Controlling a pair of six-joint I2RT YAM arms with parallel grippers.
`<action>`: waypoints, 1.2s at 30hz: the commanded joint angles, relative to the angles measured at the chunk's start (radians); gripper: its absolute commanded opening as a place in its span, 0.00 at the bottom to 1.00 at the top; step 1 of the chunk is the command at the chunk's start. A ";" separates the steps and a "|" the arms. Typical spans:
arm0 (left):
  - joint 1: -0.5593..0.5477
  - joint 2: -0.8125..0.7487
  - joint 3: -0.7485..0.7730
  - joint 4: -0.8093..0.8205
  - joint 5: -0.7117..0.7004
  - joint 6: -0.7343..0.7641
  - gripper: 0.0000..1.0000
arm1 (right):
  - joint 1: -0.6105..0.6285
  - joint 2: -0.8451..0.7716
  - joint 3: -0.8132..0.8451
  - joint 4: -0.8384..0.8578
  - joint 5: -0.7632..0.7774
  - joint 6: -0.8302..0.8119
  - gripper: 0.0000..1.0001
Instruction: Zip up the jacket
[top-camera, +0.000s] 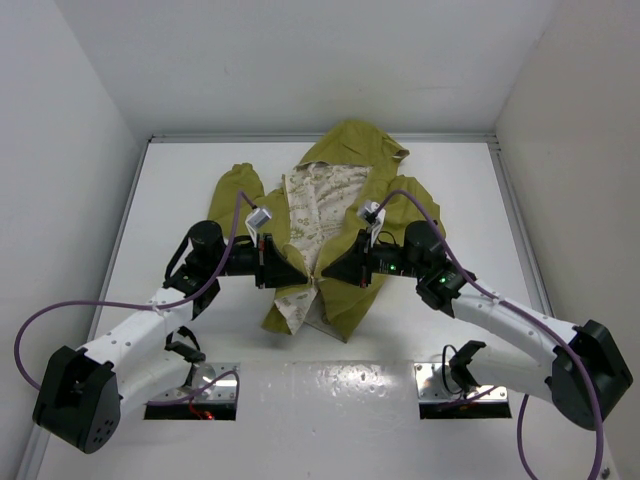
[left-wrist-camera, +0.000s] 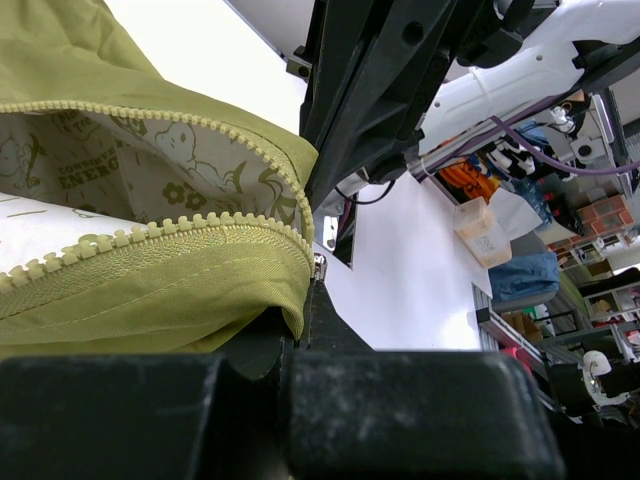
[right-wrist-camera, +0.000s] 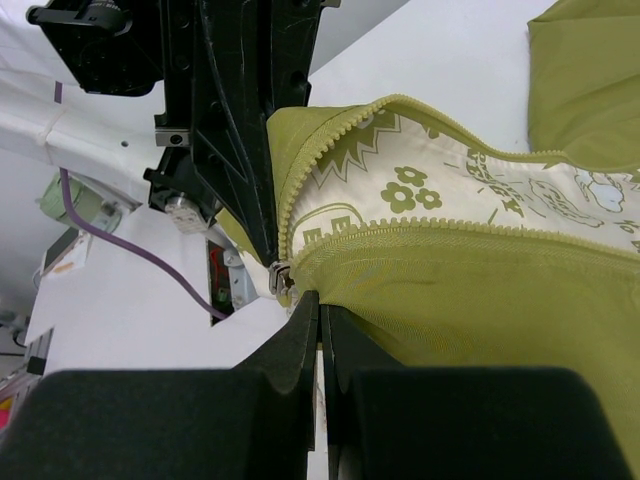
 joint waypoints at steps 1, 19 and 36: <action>-0.009 -0.006 0.030 0.023 0.014 0.017 0.00 | -0.001 -0.008 0.005 0.040 0.003 -0.004 0.00; -0.009 -0.006 0.030 0.041 0.014 0.008 0.00 | 0.033 -0.002 0.003 0.018 -0.037 -0.056 0.00; -0.009 -0.006 0.091 -0.063 -0.066 0.116 0.00 | 0.068 -0.037 0.066 -0.267 -0.115 -0.359 0.00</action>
